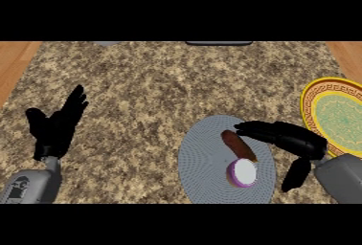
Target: Pick the can from the placemat and place it in the plate
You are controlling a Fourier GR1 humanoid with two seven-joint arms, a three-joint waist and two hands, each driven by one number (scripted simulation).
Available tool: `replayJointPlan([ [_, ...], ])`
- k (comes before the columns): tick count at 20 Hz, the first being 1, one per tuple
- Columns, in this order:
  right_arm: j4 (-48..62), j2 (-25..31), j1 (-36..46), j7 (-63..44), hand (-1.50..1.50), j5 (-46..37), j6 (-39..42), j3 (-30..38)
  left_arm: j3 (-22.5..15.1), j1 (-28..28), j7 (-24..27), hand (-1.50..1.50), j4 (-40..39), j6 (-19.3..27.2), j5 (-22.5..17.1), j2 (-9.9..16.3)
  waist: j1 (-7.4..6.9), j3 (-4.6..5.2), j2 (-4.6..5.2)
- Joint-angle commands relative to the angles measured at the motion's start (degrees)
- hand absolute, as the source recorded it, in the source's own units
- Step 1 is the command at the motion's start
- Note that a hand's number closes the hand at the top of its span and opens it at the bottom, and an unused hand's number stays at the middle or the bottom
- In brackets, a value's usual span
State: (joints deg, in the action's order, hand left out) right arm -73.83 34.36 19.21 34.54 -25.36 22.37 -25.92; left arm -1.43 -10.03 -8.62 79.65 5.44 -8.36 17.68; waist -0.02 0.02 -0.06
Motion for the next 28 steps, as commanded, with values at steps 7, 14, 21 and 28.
replayJointPlan([
  [7,-5.45,-1.44,-0.58,-5.0,-1.5,-9.34,7.02,1.02,2.0,-3.14,1.95,0.0,-5.35,-1.26,2.49,-2.32,0.18,-0.01,0.05],
  [14,-1.69,-7.54,-2.79,-4.98,-1.5,-18.27,3.43,1.1,3.06,0.69,1.93,0.0,-1.47,-3.37,3.69,-2.34,-0.06,-0.02,0.07],
  [21,-1.89,-15.2,-1.88,-9.51,-1.5,-24.21,3.84,0.96,2.83,0.42,-5.8,0.0,5.16,-1.55,5.17,-4.34,-0.07,-0.03,0.03],
  [28,3.19,-13.27,0.75,-3.72,1.5,-30.23,5.37,-1.41,2.93,2.59,0.89,0.0,0.33,-2.52,6.58,-6.36,-0.23,-0.02,0.08],
])
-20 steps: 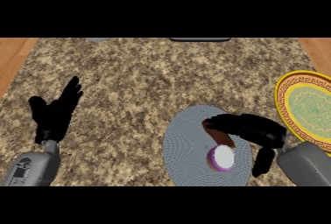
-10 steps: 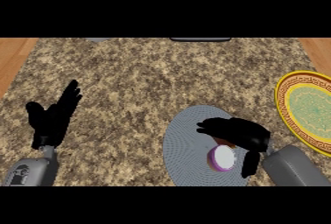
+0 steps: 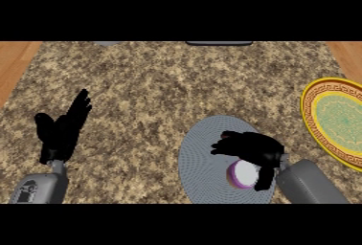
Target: Pick the can from the placemat and place it in the plate
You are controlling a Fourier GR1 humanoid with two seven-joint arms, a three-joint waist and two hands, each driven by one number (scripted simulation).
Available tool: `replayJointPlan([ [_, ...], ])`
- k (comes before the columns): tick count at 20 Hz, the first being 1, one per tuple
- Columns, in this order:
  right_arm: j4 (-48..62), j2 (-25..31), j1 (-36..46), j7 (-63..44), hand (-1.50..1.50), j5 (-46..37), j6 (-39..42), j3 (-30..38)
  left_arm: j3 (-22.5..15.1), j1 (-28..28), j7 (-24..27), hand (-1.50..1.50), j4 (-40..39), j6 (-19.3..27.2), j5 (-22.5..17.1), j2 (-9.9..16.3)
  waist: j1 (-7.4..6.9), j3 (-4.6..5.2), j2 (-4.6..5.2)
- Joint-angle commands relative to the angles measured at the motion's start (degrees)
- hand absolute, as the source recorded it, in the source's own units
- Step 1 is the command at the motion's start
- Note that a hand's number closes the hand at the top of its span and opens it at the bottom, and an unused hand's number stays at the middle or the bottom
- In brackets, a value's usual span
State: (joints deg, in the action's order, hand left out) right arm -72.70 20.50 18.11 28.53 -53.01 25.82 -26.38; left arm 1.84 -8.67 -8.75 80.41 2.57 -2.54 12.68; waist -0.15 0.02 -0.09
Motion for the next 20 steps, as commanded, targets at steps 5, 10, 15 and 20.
replayJointPlan([
  [5,-4.11,-2.03,-1.62,3.86,1.5,-4.37,2.43,-1.75,0.38,0.44,-3.79,0.0,4.7,-0.63,0.39,-0.63,0.02,-0.03,0.03],
  [10,2.09,-5.6,-0.5,6.75,1.5,-5.23,0.35,0.91,3.67,-3.78,2.17,0.0,-5.95,-2.62,0.39,-0.04,0.14,-0.02,0.13],
  [15,-12.53,3.6,-17.81,6.81,1.5,-3.26,-4.24,3.67,3.43,-1.4,-2.71,0.0,2.07,-1.4,0.21,0.56,1.41,-0.02,-0.19],
  [20,-24.44,9.78,-32.44,8.78,1.5,-0.4,-13.21,11.09,4.18,1.42,-0.45,0.0,1.88,-1.29,0.25,0.55,2.74,0.01,-0.49],
])
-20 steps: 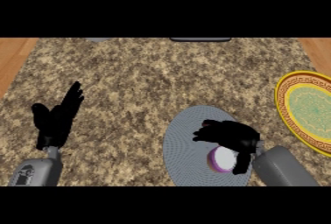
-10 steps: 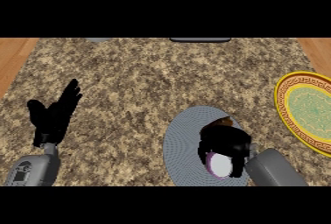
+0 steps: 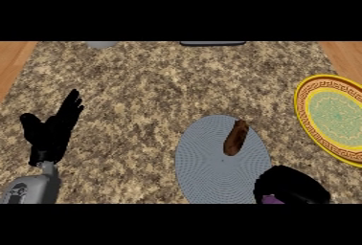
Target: Pick the can from the placemat and place it in the plate
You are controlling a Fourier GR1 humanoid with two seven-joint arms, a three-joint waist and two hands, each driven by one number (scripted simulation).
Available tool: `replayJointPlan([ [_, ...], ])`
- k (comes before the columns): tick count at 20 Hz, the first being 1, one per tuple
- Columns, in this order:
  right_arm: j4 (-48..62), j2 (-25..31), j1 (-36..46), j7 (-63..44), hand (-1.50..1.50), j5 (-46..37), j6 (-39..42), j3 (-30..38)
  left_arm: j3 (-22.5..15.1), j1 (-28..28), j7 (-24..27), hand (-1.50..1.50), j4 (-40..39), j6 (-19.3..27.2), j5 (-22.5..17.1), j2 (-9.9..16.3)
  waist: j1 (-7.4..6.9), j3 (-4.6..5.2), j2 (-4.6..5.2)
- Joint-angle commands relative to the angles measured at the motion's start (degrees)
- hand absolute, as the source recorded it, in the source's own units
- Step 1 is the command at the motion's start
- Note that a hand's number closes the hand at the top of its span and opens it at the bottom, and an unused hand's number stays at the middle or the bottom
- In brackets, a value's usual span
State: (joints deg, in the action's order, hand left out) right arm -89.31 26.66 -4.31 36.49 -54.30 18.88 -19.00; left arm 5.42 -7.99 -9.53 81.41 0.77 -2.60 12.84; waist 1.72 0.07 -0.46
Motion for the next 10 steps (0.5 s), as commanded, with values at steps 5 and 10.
replayJointPlan([
  [5,-15.03,1.09,-13.2,4.5,1.5,11.23,-13.25,15.7,-0.18,1.96,-0.53,0.0,1.81,0.52,0.47,-0.29,1.44,-0.1,-0.32],
  [10,-20.49,-2.32,-13.3,2.44,1.5,20.72,-17.02,27.58,-0.22,1.98,-0.02,0.0,2.31,-0.53,-0.1,-0.2,0.18,-0.07,-0.01],
])
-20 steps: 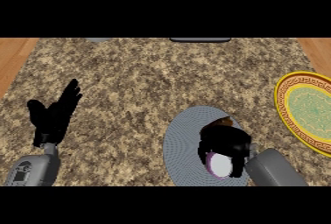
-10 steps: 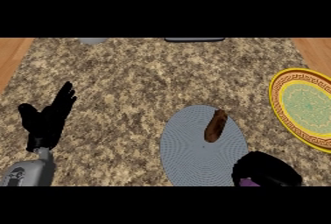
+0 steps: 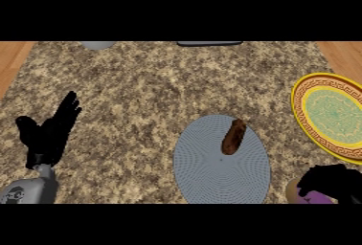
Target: Pick the can from the placemat and place it in the plate
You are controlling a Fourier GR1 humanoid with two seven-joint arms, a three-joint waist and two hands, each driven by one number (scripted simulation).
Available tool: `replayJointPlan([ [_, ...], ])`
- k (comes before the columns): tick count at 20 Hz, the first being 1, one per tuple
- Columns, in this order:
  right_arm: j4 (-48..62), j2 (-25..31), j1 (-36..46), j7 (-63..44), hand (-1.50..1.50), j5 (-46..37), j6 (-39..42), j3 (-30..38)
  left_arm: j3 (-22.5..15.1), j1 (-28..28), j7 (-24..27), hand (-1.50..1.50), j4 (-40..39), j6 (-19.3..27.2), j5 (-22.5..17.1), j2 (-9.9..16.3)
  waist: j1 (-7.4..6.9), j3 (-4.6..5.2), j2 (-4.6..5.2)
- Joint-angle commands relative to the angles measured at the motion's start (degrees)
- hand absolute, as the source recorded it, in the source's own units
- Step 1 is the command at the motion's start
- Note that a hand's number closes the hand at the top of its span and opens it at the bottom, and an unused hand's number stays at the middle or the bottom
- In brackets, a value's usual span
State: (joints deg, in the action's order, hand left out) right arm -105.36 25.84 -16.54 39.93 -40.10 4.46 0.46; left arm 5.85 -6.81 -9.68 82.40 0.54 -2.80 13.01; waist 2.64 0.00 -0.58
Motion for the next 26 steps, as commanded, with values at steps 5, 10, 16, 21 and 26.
replayJointPlan([
  [5,-6.11,-0.93,0.09,-7.9,1.5,15.9,3.02,16.91,-2.32,-4.01,-1.41,0.0,-1.11,1.91,2.32,-2.34,-1.74,0.03,0.52],
  [10,7.33,2.46,8.4,-10.09,1.5,22.08,7.14,23.54,-1.28,-1.27,1.22,0.0,-0.64,-0.5,1.44,-1.15,-2.77,-0.01,0.63],
  [16,27.81,10.04,23.1,-9.49,1.5,22.12,7.93,27.86,-0.89,-1.5,1.4,0.0,-1.48,-1.66,0.8,-1.2,-3.41,-0.03,0.78],
  [21,48.66,12.94,30.69,0.57,1.5,15.86,3.9,25.53,-0.87,-5.82,-2.02,0.0,-3.13,-0.71,1.64,-1.33,-3.48,-0.09,0.93],
  [26,62.24,17.1,33.09,8.26,1.5,8.18,0.18,22.15,-1.29,-3.31,-2.2,0.0,0.82,-0.94,2.07,-0.89,-4.31,-0.17,1.04],
])
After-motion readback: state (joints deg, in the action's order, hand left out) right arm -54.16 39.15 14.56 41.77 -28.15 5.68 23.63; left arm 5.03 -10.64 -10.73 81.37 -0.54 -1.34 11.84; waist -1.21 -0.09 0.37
